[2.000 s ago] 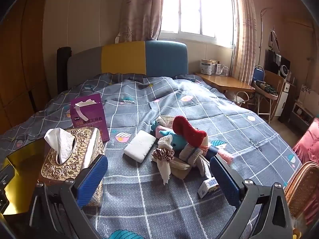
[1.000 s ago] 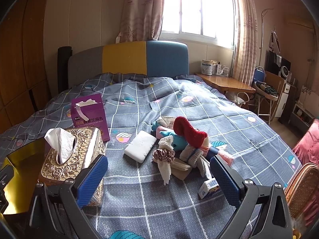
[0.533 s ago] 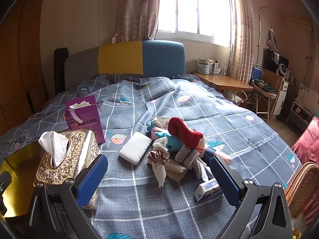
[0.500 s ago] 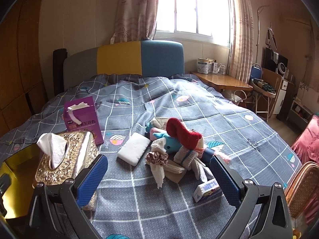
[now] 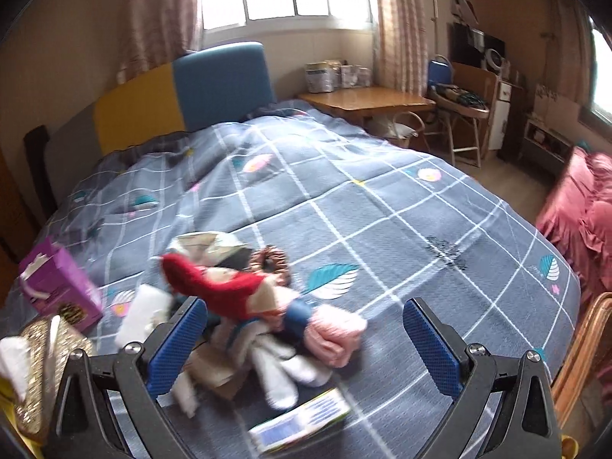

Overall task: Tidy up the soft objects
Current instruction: 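Reach the left tool to the white sponge and close on it, then carry the white sponge with the left tool while the right tool grasps the scrunchie cloth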

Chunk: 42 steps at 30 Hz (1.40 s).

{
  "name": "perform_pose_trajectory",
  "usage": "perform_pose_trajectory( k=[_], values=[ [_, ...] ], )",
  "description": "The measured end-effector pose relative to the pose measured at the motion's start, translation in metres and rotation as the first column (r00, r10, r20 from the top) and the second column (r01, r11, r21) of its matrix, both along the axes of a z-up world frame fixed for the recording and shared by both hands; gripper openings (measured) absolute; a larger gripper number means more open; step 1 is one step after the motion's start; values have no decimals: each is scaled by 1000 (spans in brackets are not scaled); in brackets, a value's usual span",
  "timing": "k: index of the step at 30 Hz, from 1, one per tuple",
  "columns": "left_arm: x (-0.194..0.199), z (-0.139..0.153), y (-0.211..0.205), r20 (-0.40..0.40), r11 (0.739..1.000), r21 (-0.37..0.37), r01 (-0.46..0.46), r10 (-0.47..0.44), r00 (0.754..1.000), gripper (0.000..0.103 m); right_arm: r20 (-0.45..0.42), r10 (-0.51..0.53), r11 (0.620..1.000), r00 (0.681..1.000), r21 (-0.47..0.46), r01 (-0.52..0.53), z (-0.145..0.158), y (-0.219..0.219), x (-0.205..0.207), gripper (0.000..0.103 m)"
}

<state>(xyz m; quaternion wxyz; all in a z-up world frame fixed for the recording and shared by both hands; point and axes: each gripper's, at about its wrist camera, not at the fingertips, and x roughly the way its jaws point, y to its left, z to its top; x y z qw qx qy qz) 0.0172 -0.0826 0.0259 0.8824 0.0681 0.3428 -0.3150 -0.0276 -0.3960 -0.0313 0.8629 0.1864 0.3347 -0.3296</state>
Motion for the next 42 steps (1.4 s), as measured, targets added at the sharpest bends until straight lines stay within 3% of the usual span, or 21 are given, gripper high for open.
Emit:
perform_pose_trajectory(
  k=[2, 4, 11, 16, 23, 30, 33, 34, 36, 42],
  values=[
    [9, -4, -11, -51, 1000, -16, 22, -23, 998, 81, 11, -28, 1000, 1000, 12, 28, -8, -15, -5, 103],
    [16, -8, -25, -76, 999, -1, 42, -42, 996, 83, 22, -56, 995, 998, 81, 54, -15, -27, -8, 103],
    [52, -36, -92, -143, 971, 217, 103, -73, 987, 83, 87, -47, 984, 995, 176, 32, -16, -32, -11, 103],
    [94, -67, -129, -205, 947, 314, 65, 1, 979, 76, 121, -38, 980, 992, 200, 13, -16, -33, -12, 103],
    [131, -111, -175, -220, 896, 436, 80, 20, 975, 74, 137, -18, 968, 990, 249, -16, -19, -36, -10, 103],
    [153, -142, -202, -244, 877, 469, 107, 12, 970, 79, 147, -15, 951, 989, 307, -31, -25, -42, -10, 103],
    [164, -148, -205, -285, 885, 451, 112, 24, 958, 79, 159, -17, 943, 987, 330, -37, -27, -45, -10, 103],
    [168, -150, -204, -309, 892, 438, 112, 32, 951, 77, 161, -17, 942, 987, 334, -38, -27, -45, -10, 103],
    [175, -155, -200, -364, 904, 412, 119, 43, 930, 57, 165, -13, 941, 986, 337, -44, -27, -45, -10, 103],
    [171, -148, -187, -388, 922, 365, 131, 23, 921, 52, 185, 7, 947, 983, 314, -66, -23, -40, -9, 103]
  ],
)
